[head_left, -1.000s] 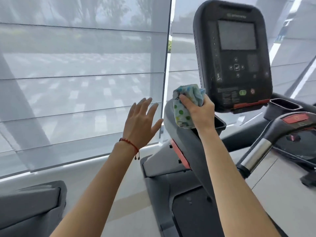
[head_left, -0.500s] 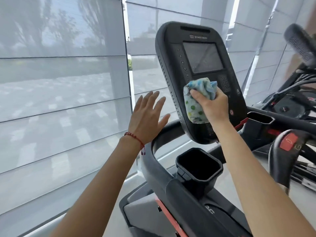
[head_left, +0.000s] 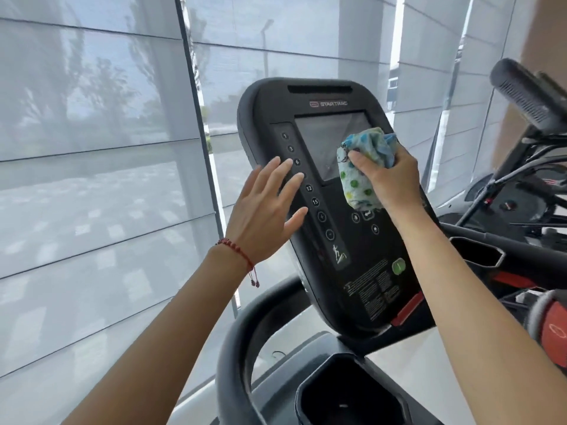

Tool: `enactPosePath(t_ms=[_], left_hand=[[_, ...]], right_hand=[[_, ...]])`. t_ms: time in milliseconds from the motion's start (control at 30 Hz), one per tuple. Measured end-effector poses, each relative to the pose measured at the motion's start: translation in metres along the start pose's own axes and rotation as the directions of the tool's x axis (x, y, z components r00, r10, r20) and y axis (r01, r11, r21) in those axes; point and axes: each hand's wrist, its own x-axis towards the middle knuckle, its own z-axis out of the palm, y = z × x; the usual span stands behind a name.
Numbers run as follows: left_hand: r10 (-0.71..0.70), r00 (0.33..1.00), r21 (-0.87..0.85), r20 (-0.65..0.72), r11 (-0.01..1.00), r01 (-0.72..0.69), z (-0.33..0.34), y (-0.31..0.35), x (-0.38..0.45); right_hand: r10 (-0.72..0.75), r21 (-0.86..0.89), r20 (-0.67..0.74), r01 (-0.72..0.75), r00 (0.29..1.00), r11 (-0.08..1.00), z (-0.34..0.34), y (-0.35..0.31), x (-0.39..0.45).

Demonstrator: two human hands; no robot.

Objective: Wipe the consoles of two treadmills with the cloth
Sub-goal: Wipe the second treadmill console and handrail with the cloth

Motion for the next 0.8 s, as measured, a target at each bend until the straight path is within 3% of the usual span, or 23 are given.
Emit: enactPosePath(t_ms=[333, 567, 800], left_hand=[[0.102, 0.995, 0.073, 0.025, 0.992, -0.103, 0.028, -0.026, 0.048], [0.154, 0.988, 0.108, -0.029, 0.983, -0.15, 0.045, -0.031, 0.045], [0.162, 0.981, 0.101, -0.102, 0.983, -0.152, 0.05, -0.034, 0.042]], right_hand=[[-0.069, -0.134, 0.027, 0.072, 0.997, 0.988, 0.029, 0.011, 0.054], [-0.123, -0.25, -0.097, 0.096, 0.988, 0.964, 0.061, 0.028, 0.051], [-0.193, -0.193, -0.093, 0.172, 0.977, 0.966, 0.081, 0.017, 0.058]])
